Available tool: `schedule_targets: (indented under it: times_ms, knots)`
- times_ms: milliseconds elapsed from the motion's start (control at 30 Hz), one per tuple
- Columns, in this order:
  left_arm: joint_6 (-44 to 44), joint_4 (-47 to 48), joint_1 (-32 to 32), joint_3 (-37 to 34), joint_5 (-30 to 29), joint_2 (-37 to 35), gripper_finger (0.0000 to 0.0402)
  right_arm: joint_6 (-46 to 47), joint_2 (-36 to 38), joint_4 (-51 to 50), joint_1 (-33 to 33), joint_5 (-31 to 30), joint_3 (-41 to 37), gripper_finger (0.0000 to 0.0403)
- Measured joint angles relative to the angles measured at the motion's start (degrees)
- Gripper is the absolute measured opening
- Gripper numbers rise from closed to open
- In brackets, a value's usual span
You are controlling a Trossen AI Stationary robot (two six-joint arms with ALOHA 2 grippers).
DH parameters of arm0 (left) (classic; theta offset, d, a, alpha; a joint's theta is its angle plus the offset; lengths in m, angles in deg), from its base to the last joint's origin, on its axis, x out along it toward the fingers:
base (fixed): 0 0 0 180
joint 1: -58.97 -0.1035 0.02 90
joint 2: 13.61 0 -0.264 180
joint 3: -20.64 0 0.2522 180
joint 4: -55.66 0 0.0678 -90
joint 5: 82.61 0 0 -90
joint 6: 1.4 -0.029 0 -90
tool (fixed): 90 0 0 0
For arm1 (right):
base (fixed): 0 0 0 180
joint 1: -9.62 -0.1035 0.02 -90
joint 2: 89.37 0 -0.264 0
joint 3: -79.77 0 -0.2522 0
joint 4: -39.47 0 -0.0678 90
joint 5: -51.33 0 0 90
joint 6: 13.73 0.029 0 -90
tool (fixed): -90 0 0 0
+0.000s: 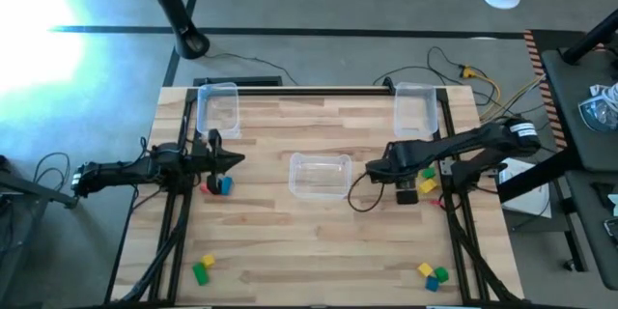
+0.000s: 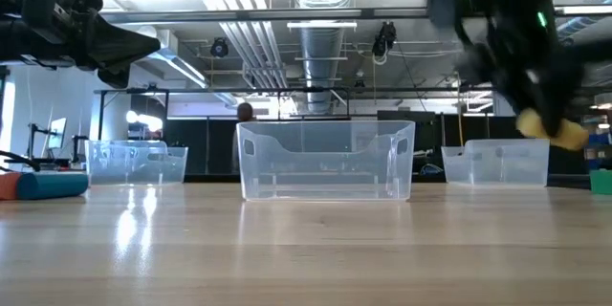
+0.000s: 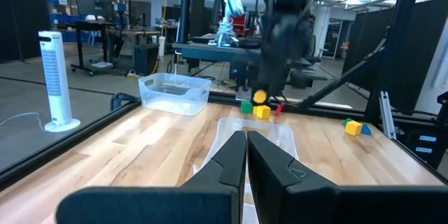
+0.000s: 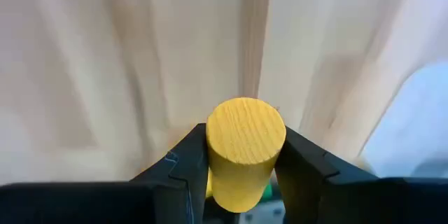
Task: Sort blocks by size
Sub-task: Put the yellow cylindrical block into the center transparent bin
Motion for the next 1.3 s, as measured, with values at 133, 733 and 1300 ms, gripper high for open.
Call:
schedule_targets:
  times_ms: [133, 733, 1300]
  knots:
    - [0.0, 0.0, 0.0, 0.0, 0.0, 0.0, 0.0000, 0.7, 1.8, 10.6, -1.8, -2.9, 8.2, 0.0125]
    - [0.0, -0.1, 0.0, 0.0, 0.0, 0.0, 0.0000, 21.5, -26.6, 24.7, 9.1, 7.8, 30.9, 0.0125]
    - [0.0, 0.0, 0.0, 0.0, 0.0, 0.0, 0.0000, 43.4, -40.1, 22.2, 12.8, 10.7, 40.2, 0.0127]
